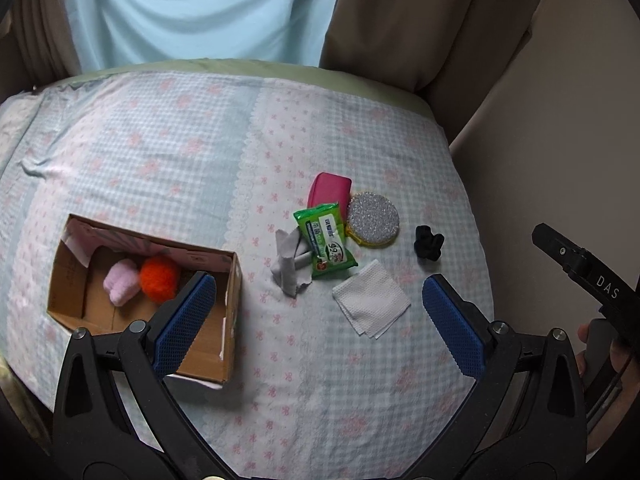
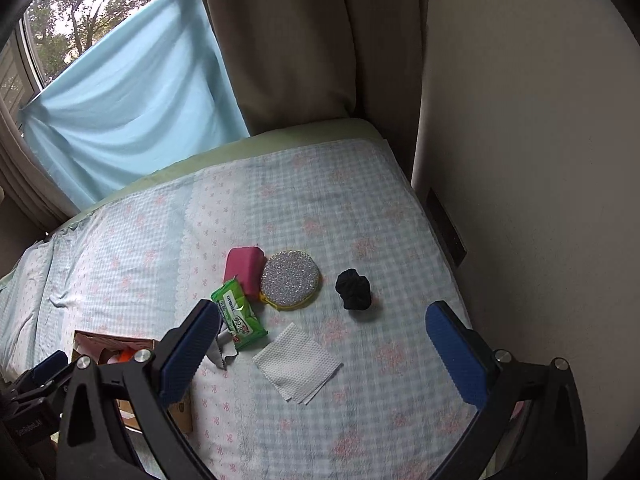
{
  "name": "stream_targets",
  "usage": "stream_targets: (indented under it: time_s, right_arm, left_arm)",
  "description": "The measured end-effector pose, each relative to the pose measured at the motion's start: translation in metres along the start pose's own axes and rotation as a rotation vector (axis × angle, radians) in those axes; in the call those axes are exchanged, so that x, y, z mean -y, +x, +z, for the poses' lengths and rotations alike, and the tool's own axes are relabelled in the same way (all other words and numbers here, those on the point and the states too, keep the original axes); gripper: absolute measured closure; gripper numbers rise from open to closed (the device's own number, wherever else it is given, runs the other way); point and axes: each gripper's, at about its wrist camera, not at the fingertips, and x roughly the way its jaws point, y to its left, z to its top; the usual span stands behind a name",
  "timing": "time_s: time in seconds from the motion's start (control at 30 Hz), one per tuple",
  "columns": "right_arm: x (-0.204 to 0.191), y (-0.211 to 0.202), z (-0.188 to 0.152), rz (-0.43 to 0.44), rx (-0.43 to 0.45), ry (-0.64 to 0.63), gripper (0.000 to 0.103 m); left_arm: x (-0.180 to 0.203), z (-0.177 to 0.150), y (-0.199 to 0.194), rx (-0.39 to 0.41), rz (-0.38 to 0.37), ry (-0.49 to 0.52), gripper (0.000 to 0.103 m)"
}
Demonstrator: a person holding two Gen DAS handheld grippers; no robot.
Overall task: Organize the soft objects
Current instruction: 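Grasp the green wet-wipe pack with the left tool while the right tool grasps the black scrunchie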
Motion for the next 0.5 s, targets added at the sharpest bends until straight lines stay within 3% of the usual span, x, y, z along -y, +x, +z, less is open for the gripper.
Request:
stream_targets:
  time_s: [0.33,0.5]
  right_arm:
    - [0.039,0.093,-0.007,-0.026,-0.068,0.018,0.0]
    - [0.048,0.144,-0.013,-0.008,-0.103,0.011,0.0]
  left_arm:
    - [0.009,0.0,0.132,-0.123,-0.017,-0.046,0.0]
    - [0.008,0.002,0.191,-0.147,-0.015,-0.103,0.001]
